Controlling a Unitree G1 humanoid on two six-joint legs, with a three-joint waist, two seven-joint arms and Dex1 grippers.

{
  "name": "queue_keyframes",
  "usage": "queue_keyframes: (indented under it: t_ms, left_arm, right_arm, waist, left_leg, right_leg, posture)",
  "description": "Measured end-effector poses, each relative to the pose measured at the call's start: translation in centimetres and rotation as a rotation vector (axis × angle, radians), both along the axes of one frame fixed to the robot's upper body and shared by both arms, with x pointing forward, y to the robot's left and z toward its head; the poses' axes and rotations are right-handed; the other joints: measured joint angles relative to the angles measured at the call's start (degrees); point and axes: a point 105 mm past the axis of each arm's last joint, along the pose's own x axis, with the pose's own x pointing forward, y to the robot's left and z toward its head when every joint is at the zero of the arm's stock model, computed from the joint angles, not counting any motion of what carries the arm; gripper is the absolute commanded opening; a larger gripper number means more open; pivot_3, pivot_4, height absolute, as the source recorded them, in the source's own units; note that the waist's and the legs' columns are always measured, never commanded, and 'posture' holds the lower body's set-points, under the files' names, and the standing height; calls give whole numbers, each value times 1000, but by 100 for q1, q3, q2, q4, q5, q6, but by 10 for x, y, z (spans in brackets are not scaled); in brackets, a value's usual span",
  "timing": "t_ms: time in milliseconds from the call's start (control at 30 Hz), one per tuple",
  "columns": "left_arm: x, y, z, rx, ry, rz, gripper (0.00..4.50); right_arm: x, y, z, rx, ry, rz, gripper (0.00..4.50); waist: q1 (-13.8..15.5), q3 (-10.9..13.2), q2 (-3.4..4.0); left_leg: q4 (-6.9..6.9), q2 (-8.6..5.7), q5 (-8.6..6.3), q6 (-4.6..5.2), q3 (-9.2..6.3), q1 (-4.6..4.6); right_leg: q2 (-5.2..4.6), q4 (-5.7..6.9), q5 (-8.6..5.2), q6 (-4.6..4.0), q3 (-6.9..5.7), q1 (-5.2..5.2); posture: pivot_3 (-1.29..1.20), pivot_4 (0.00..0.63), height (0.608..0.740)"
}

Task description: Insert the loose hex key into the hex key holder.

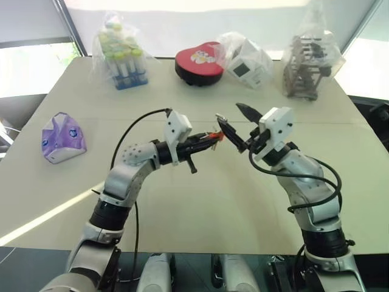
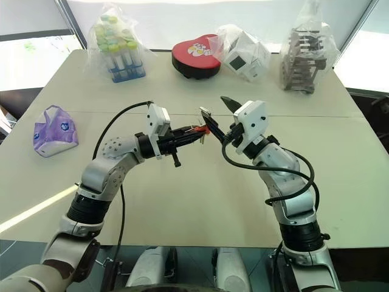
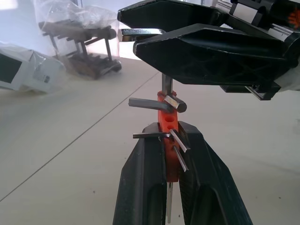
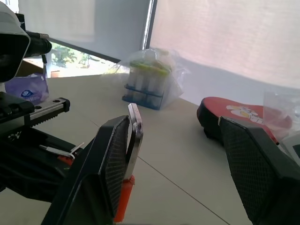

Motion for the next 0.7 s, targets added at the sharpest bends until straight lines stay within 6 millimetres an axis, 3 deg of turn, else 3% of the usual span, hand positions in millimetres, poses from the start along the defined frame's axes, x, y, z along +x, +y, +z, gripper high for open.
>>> queue_keyframes:
  t_ms: [133, 267, 467, 700]
  left_arm:
    - [2, 3, 2, -10, -2, 20, 0]
    - [4, 6, 5, -28, -3, 33, 0]
    - [2, -5, 6, -128, 102, 0, 0]
    - [-5, -32, -13, -267, 408, -82, 0]
  right_arm:
    - [-16, -14, -14, 39, 138, 72, 3115]
    - [-33, -33, -15, 136, 246, 115, 3115]
    - [-30, -64, 1, 255, 223, -1, 3115]
    - [-29, -69, -13, 268, 255, -50, 3115]
  waist:
    - [32, 0, 0]
    - [76, 0, 0]
    - [105, 0, 0]
    - [104, 0, -1]
  left_leg:
    - [0, 0, 0, 0, 1, -1]
    - [0, 0, 0, 0, 1, 2]
    - [1, 0, 0, 1, 0, 1]
    - [4, -2, 0, 1, -1, 1]
  right_leg:
    - [-1, -2, 0, 0, 0, 0]
    - [-1, 0, 0, 0, 0, 1]
    - [-1, -2, 0, 0, 1, 1]
    - [0, -1, 0, 0, 1, 2]
  posture:
    - [0, 150, 740]
    - [0, 150, 740]
    - [0, 150, 740]
    - [0, 150, 740]
